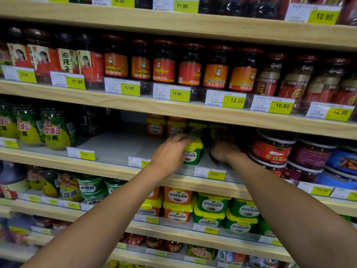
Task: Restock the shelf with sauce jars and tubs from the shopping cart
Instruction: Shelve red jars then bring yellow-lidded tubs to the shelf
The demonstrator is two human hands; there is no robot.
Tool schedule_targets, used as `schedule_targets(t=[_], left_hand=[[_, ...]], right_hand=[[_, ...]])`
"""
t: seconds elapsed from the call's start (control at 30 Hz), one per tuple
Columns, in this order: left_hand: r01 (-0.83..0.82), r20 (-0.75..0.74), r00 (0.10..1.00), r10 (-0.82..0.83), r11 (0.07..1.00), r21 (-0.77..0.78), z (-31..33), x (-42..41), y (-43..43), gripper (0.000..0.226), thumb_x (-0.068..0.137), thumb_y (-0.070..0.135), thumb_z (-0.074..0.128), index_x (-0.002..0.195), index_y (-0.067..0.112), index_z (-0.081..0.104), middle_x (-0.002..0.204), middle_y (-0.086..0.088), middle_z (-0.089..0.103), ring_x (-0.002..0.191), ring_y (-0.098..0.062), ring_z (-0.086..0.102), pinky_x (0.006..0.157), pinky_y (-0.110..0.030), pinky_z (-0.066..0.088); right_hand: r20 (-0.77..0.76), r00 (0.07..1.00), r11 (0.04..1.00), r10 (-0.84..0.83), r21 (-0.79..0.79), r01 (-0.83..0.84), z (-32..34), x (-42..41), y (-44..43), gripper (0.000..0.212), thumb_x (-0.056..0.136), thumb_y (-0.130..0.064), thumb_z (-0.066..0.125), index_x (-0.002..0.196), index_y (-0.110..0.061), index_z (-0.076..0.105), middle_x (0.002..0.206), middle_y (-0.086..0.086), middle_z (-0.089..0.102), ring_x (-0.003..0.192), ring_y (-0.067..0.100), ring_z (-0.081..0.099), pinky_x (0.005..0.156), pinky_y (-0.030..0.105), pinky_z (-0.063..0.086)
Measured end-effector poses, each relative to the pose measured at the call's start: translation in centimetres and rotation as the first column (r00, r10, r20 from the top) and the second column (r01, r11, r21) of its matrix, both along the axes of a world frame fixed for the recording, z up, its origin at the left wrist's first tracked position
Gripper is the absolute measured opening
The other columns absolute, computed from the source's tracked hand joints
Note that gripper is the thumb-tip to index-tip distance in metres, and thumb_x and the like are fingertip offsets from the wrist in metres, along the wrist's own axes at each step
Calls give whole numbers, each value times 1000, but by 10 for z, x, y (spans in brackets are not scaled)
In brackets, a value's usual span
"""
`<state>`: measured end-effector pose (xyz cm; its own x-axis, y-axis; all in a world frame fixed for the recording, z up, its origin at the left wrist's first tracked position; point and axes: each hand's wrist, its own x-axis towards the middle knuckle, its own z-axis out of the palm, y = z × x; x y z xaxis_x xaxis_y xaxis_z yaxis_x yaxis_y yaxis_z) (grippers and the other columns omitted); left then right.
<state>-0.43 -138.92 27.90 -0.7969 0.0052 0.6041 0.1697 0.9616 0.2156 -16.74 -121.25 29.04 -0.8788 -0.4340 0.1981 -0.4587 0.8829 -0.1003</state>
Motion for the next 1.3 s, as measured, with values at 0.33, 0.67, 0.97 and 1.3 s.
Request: schedule_targets(t=[0.33,0.67,0.97,1.3], left_hand=[[-77,54,995,85,987,-142,5,-15,2,71,87,-5,60,147,30,48,145,-3,50,132,-29,47,99,-47,52],[-83,207,971,117,983,-163,13,-82,7,72,92,-5,51,152,32,40,160,-7,34,143,-34,38,110,-49,44],[-68,182,979,91,989,-132,5,-117,12,66,94,-3,49,154,23,39,160,-12,31,144,-36,35,112,-49,40],[-65,221,971,92,990,-127,4,-128,11,75,90,12,68,155,27,34,163,-8,28,148,-32,30,116,-46,36]], right_hand=[[-67,997,999,25,-21,-27,-1,2,8,89,88,-41,54,161,-21,8,168,7,2,155,26,-1,125,41,9],[-79,993,984,93,-144,-103,-6,3,22,92,82,-28,68,159,-26,17,166,6,12,152,29,12,123,36,22],[-80,994,989,80,-120,-90,-4,7,22,92,85,-26,65,160,-22,11,166,7,8,153,29,6,124,36,17],[-86,995,992,48,-110,-58,-10,6,21,98,81,-31,66,160,-22,10,167,6,6,154,28,3,124,42,17]])
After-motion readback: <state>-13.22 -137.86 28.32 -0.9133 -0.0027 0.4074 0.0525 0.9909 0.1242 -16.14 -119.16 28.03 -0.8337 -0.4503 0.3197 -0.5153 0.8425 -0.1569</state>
